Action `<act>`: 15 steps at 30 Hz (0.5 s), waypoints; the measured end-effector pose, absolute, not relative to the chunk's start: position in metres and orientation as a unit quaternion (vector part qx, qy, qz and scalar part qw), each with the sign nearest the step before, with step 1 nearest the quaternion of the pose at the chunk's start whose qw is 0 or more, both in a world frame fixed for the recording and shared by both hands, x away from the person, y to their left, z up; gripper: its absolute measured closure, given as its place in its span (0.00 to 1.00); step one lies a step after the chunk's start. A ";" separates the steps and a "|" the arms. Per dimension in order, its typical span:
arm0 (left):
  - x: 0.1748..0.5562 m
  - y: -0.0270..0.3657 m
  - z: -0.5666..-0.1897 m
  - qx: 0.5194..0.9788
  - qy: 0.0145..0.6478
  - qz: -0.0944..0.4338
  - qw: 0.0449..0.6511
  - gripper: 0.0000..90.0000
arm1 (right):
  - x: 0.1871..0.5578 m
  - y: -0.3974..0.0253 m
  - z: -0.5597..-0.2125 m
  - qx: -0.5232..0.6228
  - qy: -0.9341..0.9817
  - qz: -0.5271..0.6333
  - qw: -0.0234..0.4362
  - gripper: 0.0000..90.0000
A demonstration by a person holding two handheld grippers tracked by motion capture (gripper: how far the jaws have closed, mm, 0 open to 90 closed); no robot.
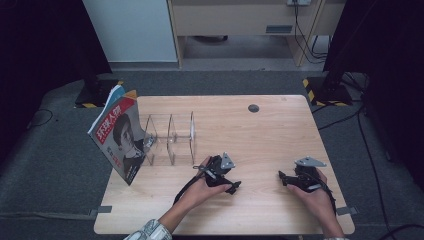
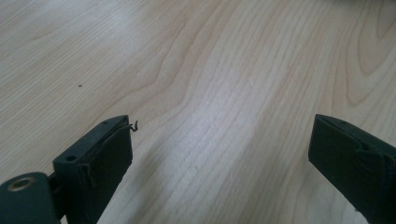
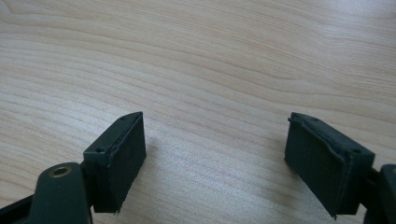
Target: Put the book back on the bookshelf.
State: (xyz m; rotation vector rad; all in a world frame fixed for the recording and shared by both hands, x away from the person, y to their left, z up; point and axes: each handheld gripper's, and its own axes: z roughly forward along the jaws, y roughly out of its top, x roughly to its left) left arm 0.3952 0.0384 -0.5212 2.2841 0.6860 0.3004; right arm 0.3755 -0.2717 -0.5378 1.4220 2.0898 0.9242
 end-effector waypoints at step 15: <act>0.411 0.026 -0.534 0.881 0.293 0.127 0.348 0.06 | 0.376 -0.271 -0.538 0.515 0.757 0.335 0.224 0.22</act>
